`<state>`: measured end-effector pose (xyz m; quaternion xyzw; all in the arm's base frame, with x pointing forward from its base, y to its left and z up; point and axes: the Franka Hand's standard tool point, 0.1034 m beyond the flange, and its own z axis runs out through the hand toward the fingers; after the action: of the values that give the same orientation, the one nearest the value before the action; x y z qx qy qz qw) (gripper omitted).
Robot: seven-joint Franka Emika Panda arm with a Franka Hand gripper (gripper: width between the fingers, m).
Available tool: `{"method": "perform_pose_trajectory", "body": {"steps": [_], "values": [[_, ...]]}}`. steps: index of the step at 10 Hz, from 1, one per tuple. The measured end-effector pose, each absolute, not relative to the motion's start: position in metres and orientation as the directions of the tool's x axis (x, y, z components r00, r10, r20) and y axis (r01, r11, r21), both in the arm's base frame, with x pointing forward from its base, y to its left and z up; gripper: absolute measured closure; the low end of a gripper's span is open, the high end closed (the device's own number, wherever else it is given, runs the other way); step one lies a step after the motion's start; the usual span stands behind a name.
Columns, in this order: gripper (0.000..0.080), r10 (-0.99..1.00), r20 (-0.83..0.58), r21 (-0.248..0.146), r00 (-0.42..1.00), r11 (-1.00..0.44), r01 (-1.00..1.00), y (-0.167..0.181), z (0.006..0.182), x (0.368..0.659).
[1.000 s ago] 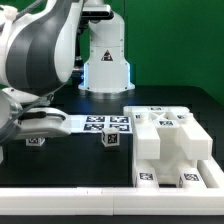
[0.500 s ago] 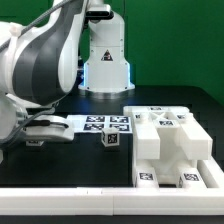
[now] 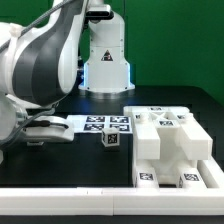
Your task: Assemble chair
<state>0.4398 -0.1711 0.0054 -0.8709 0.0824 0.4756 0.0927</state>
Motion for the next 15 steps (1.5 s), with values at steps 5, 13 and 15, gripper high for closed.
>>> {"method": "perform_pose_trajectory", "body": {"steps": [5, 13, 15], "values": [[0.0518, -0.038, -0.704, -0.093, 0.709, -0.985, -0.145, -0.116, 0.079, 0.477], [0.0518, -0.092, -0.26, -0.093, 0.961, -0.988, -0.119, -0.052, 0.133, 0.519], [0.0518, -0.189, -0.117, -0.118, 0.975, -0.972, -0.202, -0.005, 0.166, 0.546]]}}
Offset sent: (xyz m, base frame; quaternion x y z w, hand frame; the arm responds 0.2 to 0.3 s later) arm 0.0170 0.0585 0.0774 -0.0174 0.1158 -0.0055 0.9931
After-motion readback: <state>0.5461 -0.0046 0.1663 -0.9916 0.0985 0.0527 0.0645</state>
